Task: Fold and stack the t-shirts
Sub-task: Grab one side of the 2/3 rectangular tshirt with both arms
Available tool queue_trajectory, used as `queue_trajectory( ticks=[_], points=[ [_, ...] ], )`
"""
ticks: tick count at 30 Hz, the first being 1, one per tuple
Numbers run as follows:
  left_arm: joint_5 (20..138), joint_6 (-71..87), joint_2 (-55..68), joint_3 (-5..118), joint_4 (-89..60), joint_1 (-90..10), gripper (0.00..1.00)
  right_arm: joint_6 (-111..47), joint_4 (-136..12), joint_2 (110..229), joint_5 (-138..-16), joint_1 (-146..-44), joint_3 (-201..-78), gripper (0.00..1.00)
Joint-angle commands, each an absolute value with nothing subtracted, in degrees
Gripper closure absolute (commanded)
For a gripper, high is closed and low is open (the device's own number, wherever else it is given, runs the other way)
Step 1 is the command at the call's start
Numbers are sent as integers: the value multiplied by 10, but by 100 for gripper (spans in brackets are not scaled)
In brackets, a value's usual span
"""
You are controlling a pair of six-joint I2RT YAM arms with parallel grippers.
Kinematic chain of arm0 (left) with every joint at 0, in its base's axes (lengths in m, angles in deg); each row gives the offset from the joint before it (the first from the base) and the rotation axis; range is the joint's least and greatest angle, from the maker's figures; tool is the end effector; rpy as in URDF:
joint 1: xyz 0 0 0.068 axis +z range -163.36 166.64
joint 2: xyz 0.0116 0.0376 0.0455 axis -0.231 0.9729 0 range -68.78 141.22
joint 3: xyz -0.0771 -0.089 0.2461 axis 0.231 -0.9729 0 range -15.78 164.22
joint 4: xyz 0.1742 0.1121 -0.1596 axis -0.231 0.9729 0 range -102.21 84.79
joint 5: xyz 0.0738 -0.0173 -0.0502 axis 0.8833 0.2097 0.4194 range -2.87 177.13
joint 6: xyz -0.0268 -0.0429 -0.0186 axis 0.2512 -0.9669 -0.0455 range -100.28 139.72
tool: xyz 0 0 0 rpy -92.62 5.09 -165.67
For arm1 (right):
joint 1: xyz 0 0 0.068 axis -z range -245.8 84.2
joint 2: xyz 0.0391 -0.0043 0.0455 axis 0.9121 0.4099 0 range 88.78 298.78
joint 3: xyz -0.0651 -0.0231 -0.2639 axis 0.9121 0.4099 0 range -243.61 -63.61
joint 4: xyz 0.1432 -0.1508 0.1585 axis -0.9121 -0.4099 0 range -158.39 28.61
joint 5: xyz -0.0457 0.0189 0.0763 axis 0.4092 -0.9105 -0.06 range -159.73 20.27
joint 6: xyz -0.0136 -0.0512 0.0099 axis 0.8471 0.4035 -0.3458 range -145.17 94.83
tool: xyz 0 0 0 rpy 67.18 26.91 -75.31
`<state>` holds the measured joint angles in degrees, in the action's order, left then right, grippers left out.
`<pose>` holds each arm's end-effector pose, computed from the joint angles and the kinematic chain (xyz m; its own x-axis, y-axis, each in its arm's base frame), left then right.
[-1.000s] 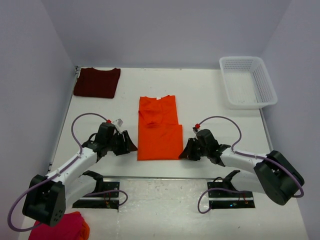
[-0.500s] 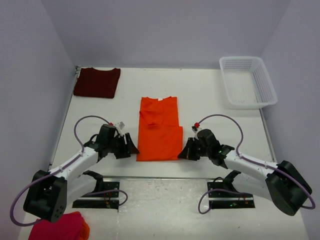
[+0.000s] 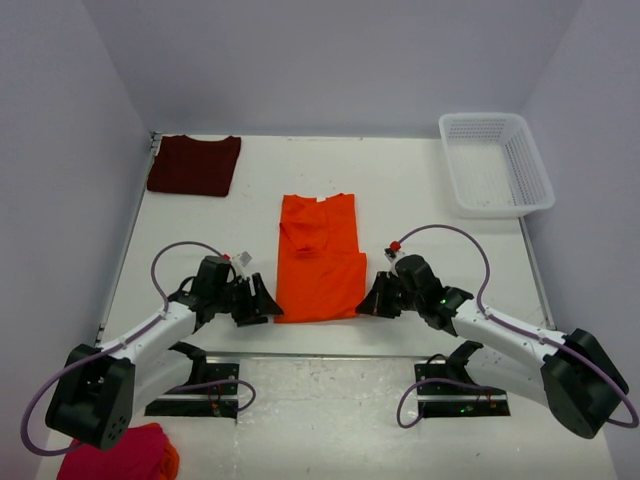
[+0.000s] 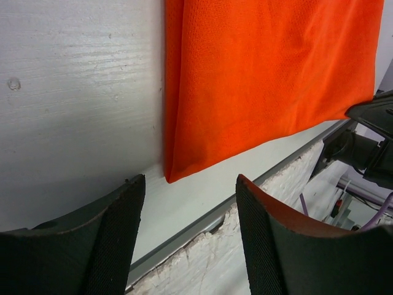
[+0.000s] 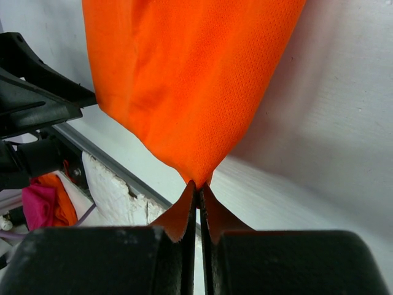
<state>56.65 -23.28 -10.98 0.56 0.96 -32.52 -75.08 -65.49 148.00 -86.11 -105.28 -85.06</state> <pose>0.1483 -0.0706 0.1343 -0.9454 -0.2938 -0.1413 -0.1156 0.7074 -0.6973 0.1448 0.1322 0.1654 -0.9224 0.1911 -0.3356 -0.1031 0.7155 0.6909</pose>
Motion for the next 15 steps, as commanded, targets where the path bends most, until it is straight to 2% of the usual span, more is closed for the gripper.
queue_trajectory(
  ticks=[1,15],
  points=[
    [555,-247,-112,-11,-3,-326,38,-747,-661,1471,-852,-1056,-873,100],
    [543,-260,-42,-49,-98,-328,49,-750,-662,1471,-854,-1056,-874,100]
  ],
)
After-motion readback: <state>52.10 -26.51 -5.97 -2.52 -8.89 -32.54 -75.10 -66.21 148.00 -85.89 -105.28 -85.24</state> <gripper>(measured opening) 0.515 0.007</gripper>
